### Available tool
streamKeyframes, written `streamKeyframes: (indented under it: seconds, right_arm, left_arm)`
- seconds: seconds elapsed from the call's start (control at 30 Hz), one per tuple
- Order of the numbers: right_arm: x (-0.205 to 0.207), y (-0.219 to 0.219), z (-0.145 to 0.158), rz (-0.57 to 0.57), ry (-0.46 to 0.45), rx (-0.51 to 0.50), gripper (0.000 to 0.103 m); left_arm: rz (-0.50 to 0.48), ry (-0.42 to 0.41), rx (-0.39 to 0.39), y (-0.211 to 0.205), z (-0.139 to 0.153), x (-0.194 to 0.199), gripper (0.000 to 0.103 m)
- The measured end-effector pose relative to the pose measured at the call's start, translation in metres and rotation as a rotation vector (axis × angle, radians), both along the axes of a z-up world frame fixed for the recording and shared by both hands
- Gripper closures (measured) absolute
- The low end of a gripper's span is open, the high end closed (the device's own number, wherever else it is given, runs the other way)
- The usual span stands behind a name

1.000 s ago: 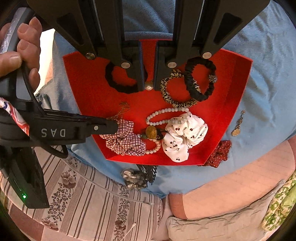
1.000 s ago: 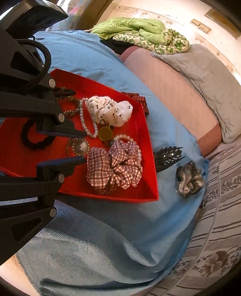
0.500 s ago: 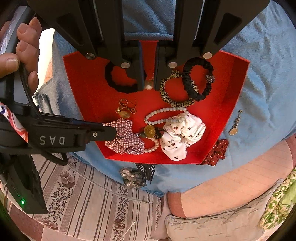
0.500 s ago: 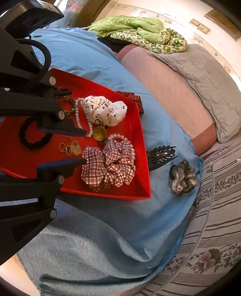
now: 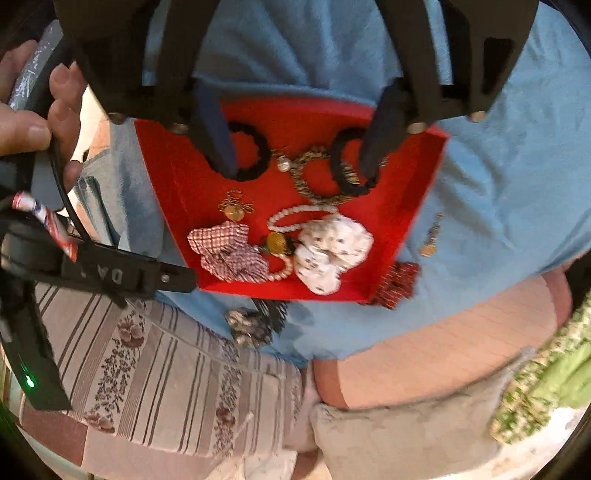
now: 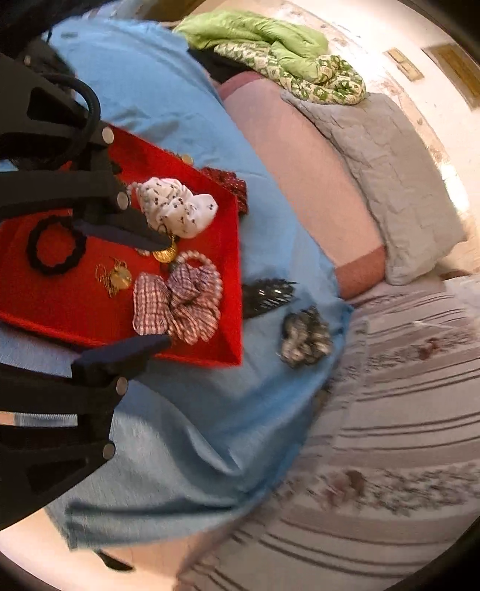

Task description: Organize jewelry

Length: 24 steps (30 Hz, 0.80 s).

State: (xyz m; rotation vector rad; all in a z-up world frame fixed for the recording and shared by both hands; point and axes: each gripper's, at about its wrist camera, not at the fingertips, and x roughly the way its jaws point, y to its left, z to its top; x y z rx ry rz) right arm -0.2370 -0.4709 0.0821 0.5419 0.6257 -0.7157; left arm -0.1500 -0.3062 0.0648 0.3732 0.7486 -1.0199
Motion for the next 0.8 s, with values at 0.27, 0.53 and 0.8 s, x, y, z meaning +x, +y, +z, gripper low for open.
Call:
streamKeyframes:
  seconds: [0.27,0.53,0.8]
  right_arm:
    - [-0.026,0.095,0.020,-0.004,0.052,-0.303,0.022]
    - [-0.060,0.193,0.007,0.063,0.113,-0.516,0.010]
    - [-0.068,0.209,0.003,0.064,0.106,-0.532,0.009]
  left_arm:
    - [0.147,-0.147,-0.042,0.081,0.032,-0.020,0.010]
    - [0.341,-0.272,0.030,0.162,0.028,-0.057,0.005]
    - [0.361,-0.258,-0.003,0.195,0.022,-0.068,0.004]
